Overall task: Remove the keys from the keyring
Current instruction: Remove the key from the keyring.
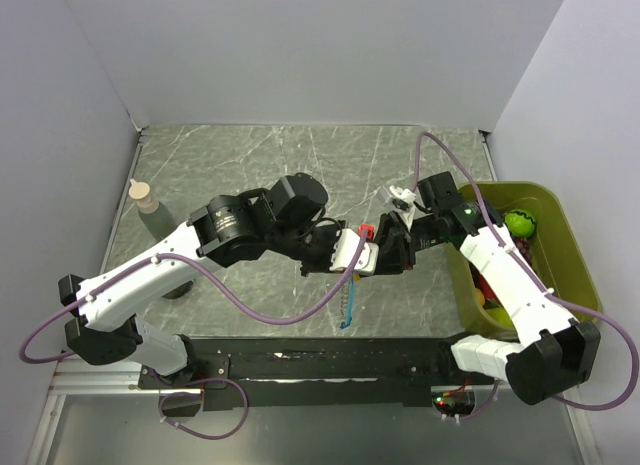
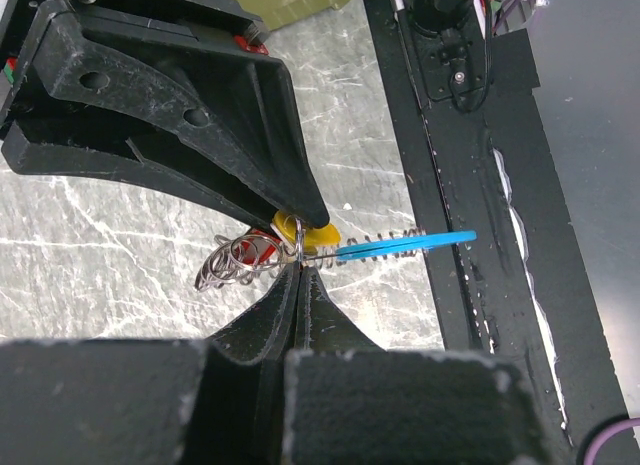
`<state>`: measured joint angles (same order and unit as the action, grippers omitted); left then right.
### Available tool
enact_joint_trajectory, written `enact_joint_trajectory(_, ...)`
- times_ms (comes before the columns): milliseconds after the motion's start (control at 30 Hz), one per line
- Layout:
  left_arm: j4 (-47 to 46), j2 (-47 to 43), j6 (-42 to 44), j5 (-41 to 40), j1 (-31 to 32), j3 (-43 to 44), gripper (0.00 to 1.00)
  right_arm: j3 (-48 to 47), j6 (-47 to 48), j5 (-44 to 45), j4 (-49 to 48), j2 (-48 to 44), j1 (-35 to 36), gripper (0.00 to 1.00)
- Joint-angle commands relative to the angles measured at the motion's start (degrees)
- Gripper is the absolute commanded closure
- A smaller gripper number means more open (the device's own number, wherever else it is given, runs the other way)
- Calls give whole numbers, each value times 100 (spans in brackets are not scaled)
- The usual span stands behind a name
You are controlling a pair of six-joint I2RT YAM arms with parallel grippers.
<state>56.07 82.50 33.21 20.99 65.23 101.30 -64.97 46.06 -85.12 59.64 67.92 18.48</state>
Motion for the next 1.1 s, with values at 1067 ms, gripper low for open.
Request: enact_joint_trajectory(1067,-149,12,-78,54,33,382,99,318,-1661,1523,-1858,-981,-37,100)
